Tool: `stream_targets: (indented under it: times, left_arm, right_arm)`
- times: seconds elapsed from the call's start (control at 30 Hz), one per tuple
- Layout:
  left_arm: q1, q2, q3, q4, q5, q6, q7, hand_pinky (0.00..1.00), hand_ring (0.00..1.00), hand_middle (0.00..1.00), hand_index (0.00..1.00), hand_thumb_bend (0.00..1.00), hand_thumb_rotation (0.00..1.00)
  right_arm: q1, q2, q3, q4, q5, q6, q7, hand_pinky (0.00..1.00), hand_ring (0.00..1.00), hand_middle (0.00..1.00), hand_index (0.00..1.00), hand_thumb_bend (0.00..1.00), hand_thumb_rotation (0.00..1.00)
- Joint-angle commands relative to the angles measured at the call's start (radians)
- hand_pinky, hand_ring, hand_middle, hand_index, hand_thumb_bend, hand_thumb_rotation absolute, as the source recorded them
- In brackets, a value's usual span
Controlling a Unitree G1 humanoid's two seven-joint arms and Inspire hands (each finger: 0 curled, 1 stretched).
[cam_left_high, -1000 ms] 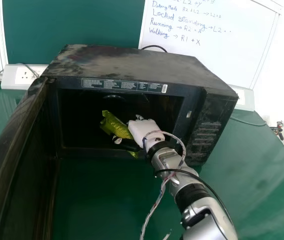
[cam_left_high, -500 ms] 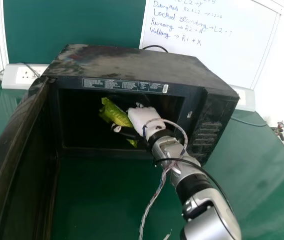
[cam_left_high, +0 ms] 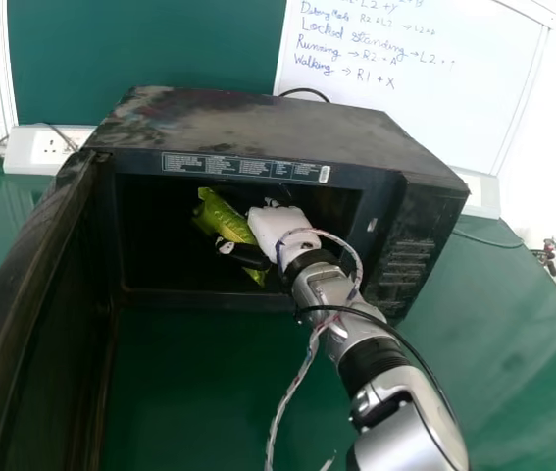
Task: Put biscuit inside oven
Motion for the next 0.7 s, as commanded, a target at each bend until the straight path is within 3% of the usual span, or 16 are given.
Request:
stream_targets:
  times: [0.0,0.67]
  left_arm:
    - [0.021,-0.015,-0.008,-0.012,-0.002,-0.007,-0.002,0.88,0.93,0.97,0.95,1.0,0.48]
    - [0.082,-0.024,-0.027,-0.065,-0.013,-0.006,0.001,0.95,0.97,0.99,0.96,1.0,0.47]
  right_arm:
    - [-0.039,0.019,-0.005,0.006,0.01,0.007,0.007,0.34,0.44,0.5,0.47,0.53,0.0]
    - [-0.021,0.058,-0.011,0.016,0.029,0.035,-0.016,0.3,0.4,0.48,0.49,0.53,0.0]
